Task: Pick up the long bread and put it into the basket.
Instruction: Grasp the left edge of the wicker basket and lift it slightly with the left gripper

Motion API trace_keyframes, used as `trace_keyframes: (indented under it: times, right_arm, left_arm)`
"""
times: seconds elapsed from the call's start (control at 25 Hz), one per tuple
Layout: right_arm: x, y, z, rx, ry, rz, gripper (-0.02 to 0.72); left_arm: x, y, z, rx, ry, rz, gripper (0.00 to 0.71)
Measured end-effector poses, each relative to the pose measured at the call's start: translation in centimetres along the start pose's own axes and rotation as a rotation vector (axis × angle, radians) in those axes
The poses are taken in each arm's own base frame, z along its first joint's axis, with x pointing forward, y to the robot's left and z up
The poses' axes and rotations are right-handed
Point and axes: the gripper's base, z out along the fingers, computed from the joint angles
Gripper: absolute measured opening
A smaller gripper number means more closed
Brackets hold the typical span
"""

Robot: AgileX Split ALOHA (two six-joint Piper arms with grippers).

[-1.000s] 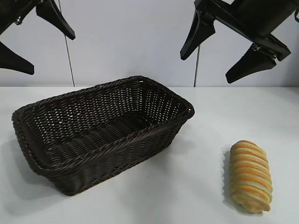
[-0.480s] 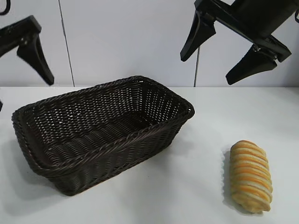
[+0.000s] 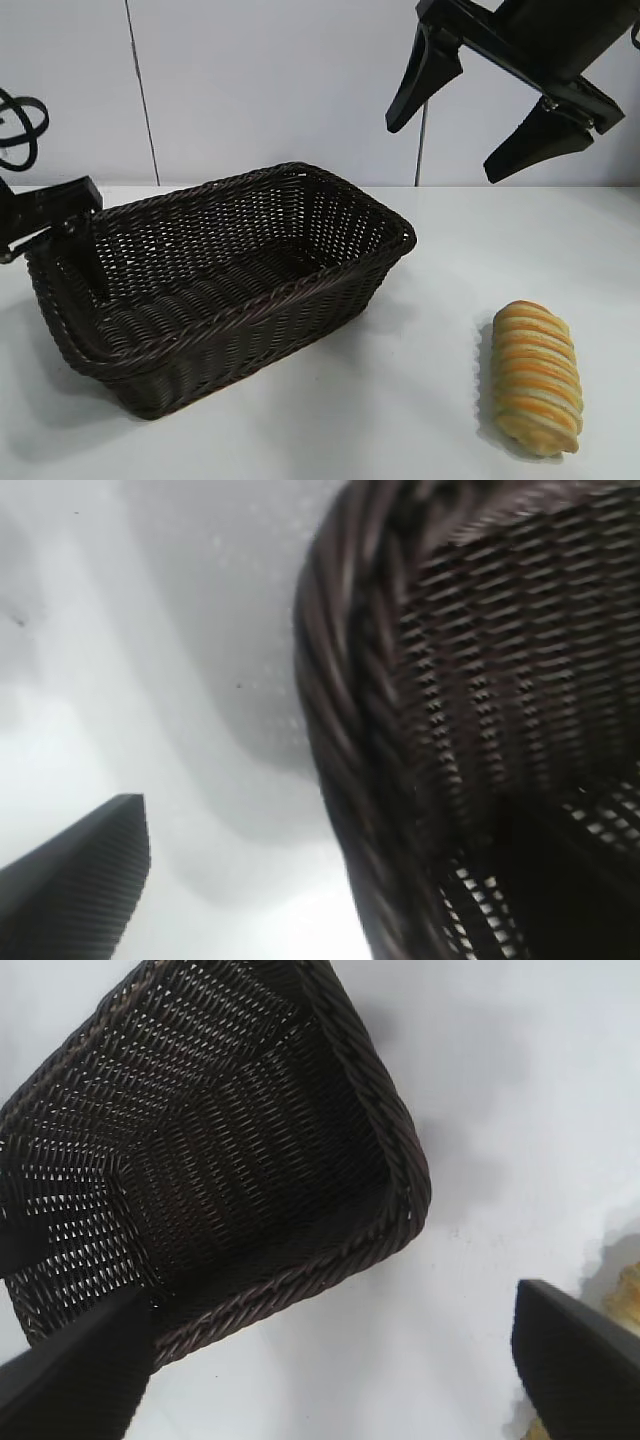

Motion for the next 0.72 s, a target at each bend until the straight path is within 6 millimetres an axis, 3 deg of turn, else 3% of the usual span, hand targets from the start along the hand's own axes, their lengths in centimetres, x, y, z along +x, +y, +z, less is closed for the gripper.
trace_keyframes:
  times: [0.08,0.12,0.28,0.36,0.48,0.72]
  right_arm:
    - [0.0,0.0,0.0,0.000,0.000,0.000,0.695]
    - [0.0,0.0,0.0,0.000,0.000,0.000,0.695]
    - [0.0,0.0,0.0,0.000,0.000,0.000,0.695]
    - [0.0,0.0,0.0,0.000,0.000,0.000,0.695]
    - [0.0,0.0,0.0,0.000,0.000,0.000,0.695]
    - [0.0,0.0,0.0,0.000,0.000,0.000,0.695]
  left_arm:
    - [0.0,0.0,0.4,0.009,0.003,-0.005,0.636]
    - [0.0,-0.1,0.5,0.015,0.005,-0.007,0.587]
    - [-0.1,-0.2,0.6,0.030,0.001,-0.019,0.281]
    - [-0.2,-0.4,0.5,0.037,-0.004,-0.026,0.174]
    - [-0.6,-0.7,0.3,0.047,-0.008,-0.023,0.109]
    - [-2.1,-2.1,-1.2,0.061,0.009,0.101,0.102]
